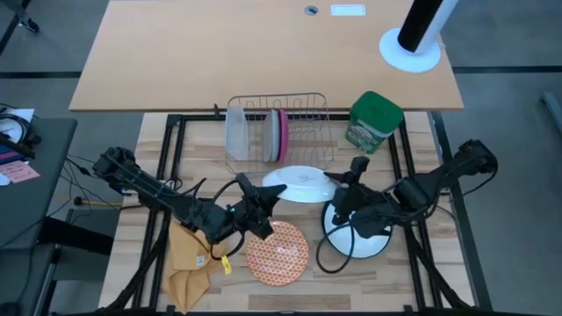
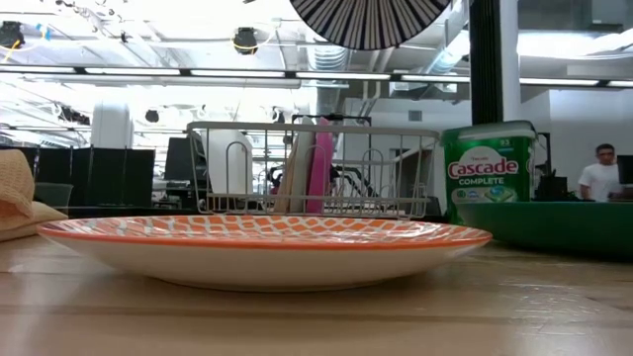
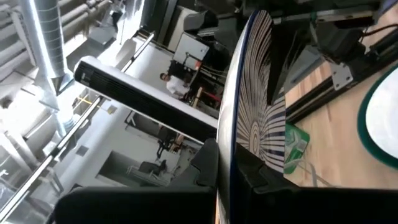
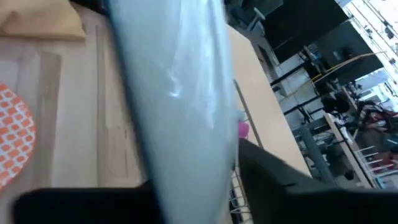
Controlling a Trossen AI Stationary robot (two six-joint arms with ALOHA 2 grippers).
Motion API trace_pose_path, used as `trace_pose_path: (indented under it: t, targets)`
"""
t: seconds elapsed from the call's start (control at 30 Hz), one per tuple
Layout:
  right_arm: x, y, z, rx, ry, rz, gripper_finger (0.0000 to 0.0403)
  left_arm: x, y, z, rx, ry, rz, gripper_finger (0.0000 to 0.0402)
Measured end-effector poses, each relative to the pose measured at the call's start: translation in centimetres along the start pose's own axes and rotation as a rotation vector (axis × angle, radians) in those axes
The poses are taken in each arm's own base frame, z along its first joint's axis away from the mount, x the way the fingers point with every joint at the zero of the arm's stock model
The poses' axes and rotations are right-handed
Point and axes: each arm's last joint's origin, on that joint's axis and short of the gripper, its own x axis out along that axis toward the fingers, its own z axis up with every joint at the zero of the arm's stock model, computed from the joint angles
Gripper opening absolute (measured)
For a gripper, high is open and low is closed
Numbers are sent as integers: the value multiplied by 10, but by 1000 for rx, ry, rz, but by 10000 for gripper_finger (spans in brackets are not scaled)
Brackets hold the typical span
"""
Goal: Sort dishes
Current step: Put the blue patterned plate into the dish rack
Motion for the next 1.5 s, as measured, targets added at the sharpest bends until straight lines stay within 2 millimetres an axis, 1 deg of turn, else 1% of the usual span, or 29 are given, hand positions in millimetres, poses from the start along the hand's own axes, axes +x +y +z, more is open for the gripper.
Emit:
trace_pose_path:
  t: [0.1, 0.13, 0.17, 0.3, 0.47, 0.6, 0.73, 0.9, 1.03, 1.1, 1.2, 1.3, 1.4, 1.5]
  targets:
    - [4, -2, 0, 20, 10, -16, 40, 4, 2, -3, -14, 53, 27, 5]
    - [6, -3, 0, 28, 16, -25, 25, 5, 2, -5, -14, 77, 38, 10]
    - [8, -4, 0, 39, 21, -32, 19, 7, 3, -6, -9, 100, 46, 16]
    - [14, -7, -1, 90, 35, -52, 24, 12, 4, -12, -14, 185, 86, 49]
    - [14, -11, -2, 92, 41, -126, 18, 13, 6, -15, -41, 276, 134, 90]
    - [6, -18, -1, 153, 29, -170, 18, 11, 11, -17, -59, 341, 170, 116]
    - [-10, -30, -1, 248, 14, -192, 18, 5, 13, -15, -99, 331, 171, 133]
    - [-29, -39, -9, 294, 7, -213, 18, -10, 16, -8, -169, 291, 158, 141]
    - [-35, -46, -20, 313, 27, -230, 18, -20, 18, -4, -224, 291, 162, 141]
    - [-34, -49, -25, 321, 46, -247, 18, -25, 25, -4, -292, 291, 176, 141]
    - [-31, -54, -31, 353, 75, -277, 18, -29, 44, -7, -454, 290, 212, 141]
    - [-27, -57, -34, 406, 85, -302, 18, -32, 56, -11, -508, 270, 214, 141]
    - [-21, -58, -36, 476, 94, -331, 23, -29, 56, -19, -505, 272, 215, 142]
    - [-14, -63, -37, 555, 102, -368, 31, -26, 49, -25, -454, 283, 204, 142]
